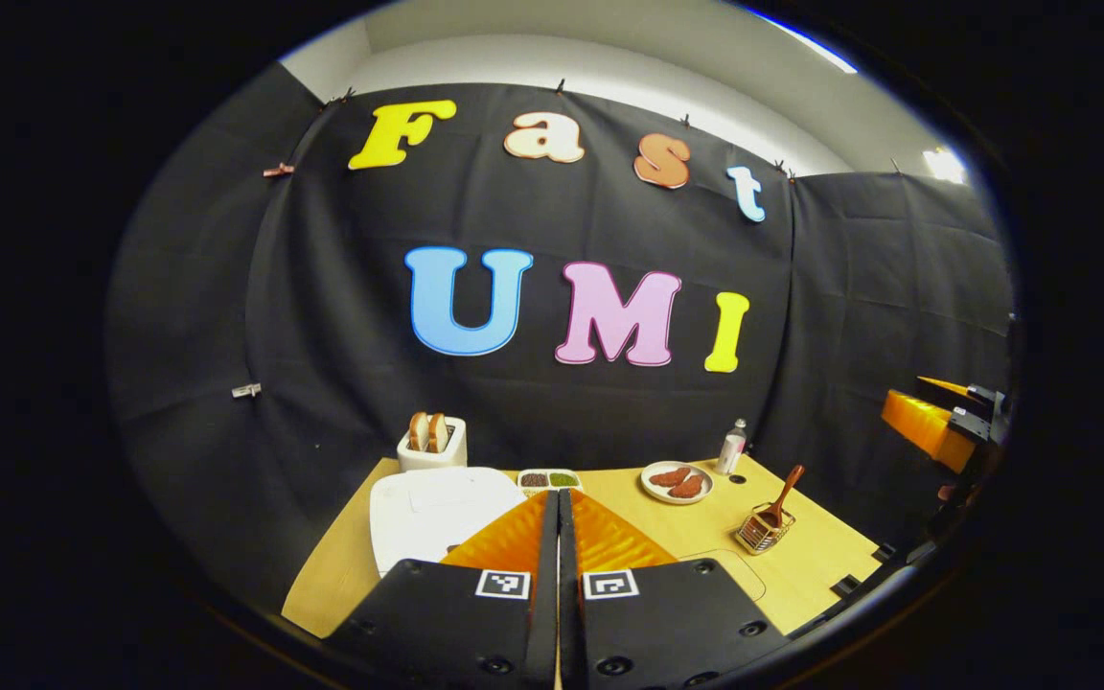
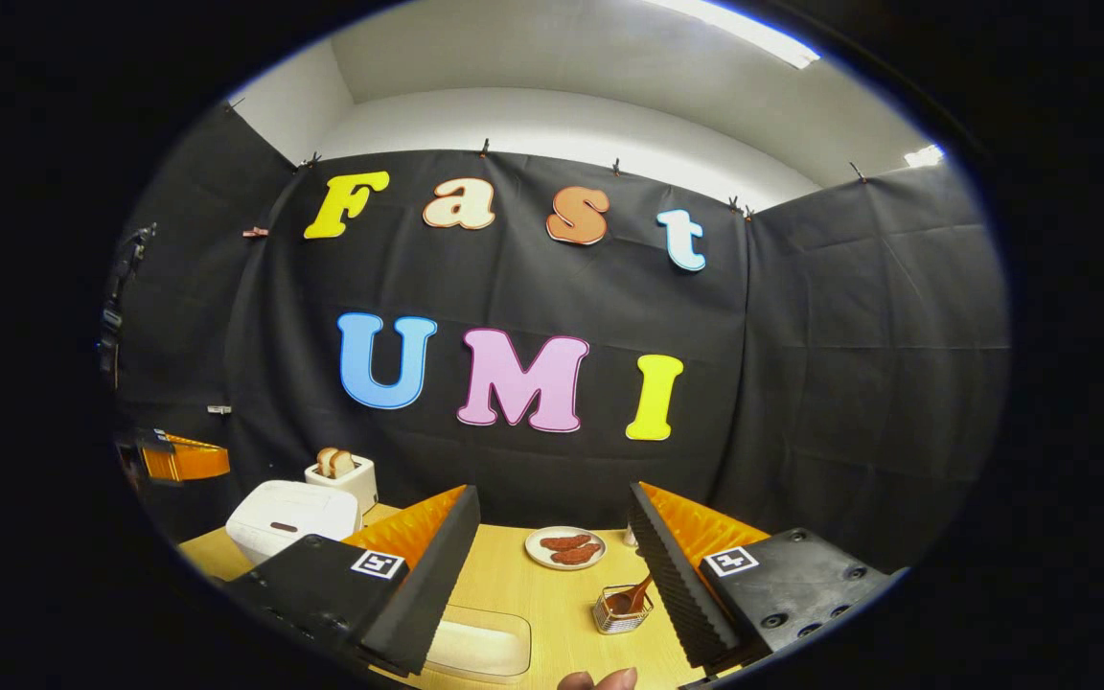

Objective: Close the left gripper, press the button to open the rice cooker; take a wooden spoon from the chopstick holder with the right hand, scoop a spoonful of rice and pour it into the rice cooker, then put the wooden spoon back into the chopstick holder.

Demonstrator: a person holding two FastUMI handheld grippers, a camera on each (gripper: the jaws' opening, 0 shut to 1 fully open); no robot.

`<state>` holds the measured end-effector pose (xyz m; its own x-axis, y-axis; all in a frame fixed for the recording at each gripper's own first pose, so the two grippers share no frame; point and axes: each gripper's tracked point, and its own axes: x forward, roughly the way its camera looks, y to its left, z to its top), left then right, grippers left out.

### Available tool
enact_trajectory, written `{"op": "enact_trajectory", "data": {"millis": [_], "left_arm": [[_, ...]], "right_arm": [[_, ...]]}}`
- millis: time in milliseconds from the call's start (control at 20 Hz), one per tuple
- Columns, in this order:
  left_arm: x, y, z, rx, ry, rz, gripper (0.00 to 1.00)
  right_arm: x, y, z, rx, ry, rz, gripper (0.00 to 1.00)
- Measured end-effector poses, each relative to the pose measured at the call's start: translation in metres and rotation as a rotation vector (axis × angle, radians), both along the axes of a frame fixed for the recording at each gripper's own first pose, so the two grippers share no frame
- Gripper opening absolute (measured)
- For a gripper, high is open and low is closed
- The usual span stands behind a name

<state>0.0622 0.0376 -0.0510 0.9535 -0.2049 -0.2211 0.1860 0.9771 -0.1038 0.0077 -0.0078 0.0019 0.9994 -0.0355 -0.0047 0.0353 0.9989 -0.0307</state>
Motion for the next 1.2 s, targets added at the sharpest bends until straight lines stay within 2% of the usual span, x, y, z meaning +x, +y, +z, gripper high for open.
{"op": "enact_trajectory", "data": {"millis": [350,650,900,1200], "left_arm": [[0.058,0.035,-0.066,-0.049,0.230,-0.006,0.06],[0.085,0.037,-0.127,-0.105,0.479,-0.055,0.06],[0.109,0.052,-0.152,-0.073,0.545,-0.019,0.06],[0.113,0.050,-0.178,-0.033,0.636,-0.046,0.06]], "right_arm": [[-0.005,-0.011,-0.004,-0.028,0.017,-0.019,0.97],[-0.016,-0.033,-0.004,-0.052,0.024,-0.062,0.97],[-0.028,-0.052,-0.007,-0.066,0.031,-0.104,0.98],[-0.036,-0.068,-0.011,-0.053,0.046,-0.146,0.97]]}}
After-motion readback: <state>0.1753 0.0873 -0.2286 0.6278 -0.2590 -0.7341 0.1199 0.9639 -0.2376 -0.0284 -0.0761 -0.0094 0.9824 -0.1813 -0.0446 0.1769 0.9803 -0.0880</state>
